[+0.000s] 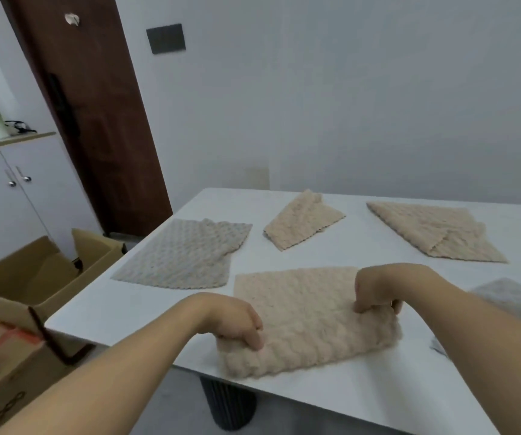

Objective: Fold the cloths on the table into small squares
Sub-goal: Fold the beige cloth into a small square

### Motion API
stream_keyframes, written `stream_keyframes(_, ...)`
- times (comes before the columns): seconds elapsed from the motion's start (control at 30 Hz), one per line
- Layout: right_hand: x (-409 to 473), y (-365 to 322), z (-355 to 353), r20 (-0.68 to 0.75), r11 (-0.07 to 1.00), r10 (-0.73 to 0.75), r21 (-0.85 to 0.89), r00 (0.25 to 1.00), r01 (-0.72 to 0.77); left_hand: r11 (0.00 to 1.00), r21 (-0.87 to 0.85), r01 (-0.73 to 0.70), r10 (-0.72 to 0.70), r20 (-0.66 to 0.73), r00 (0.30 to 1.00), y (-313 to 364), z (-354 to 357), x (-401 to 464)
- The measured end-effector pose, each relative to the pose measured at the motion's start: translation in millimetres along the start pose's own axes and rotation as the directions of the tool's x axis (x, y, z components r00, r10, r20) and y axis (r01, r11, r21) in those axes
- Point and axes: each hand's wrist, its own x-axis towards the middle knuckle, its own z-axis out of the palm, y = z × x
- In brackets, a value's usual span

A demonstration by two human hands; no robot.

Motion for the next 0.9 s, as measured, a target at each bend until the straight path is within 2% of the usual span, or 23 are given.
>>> stream_keyframes(0.1,19,7,-3,-0.137,0.995,0.000,0.097,0.991,0.014,0.999,-0.002,-0.043,0.041,-0.235,0.971,-6,-20,7)
stream_keyframes(0.2,44,9,-9,-0.288,0.986,0.023,0.166,0.957,0.026,0.990,-0.054,-0.129,0.088,-0.480,0.873,-7,-37,24)
stream_keyframes(0.3,67,6,-11,-0.401,0.964,0.075,0.265,0.913,0.037,0.992,-0.014,-0.127,0.091,-0.617,0.782,-8,-45,53)
stream_keyframes(0.43,96,-1,15,-0.507,0.946,0.159,0.324,0.847,0.017,0.983,0.175,-0.059,0.167,-0.704,0.690,-21,-38,91)
stream_keyframes(0.47,104,-2,29,-0.578,0.945,0.192,0.327,0.793,0.009,0.983,0.175,-0.057,0.169,-0.732,0.660,-26,-31,98)
stream_keyframes(0.5,111,-3,43,-0.676,0.944,0.225,0.329,0.702,0.015,0.985,0.154,-0.078,0.169,-0.775,0.608,-31,-22,104)
stream_keyframes(0.53,118,-4,55,-0.757,0.945,0.248,0.326,0.604,0.020,0.984,0.145,-0.108,0.180,-0.827,0.533,-35,-15,109)
stream_keyframes(0.57,124,-3,63,-0.805,0.947,0.262,0.322,0.532,0.020,0.978,0.164,-0.126,0.204,-0.865,0.459,-39,-11,113)
stream_keyframes(0.6,127,-2,67,-0.833,0.945,0.278,0.326,0.478,0.019,0.974,0.186,-0.130,0.224,-0.881,0.416,-41,-10,116)
stream_keyframes(0.77,134,1,68,-0.848,0.934,0.314,0.358,0.426,0.024,0.976,0.173,-0.133,0.212,-0.891,0.402,-44,-15,124)
stream_keyframes(0.9,131,0,67,-0.850,0.930,0.303,0.362,0.432,0.060,0.965,0.169,-0.201,0.236,-0.892,0.386,-45,-14,123)
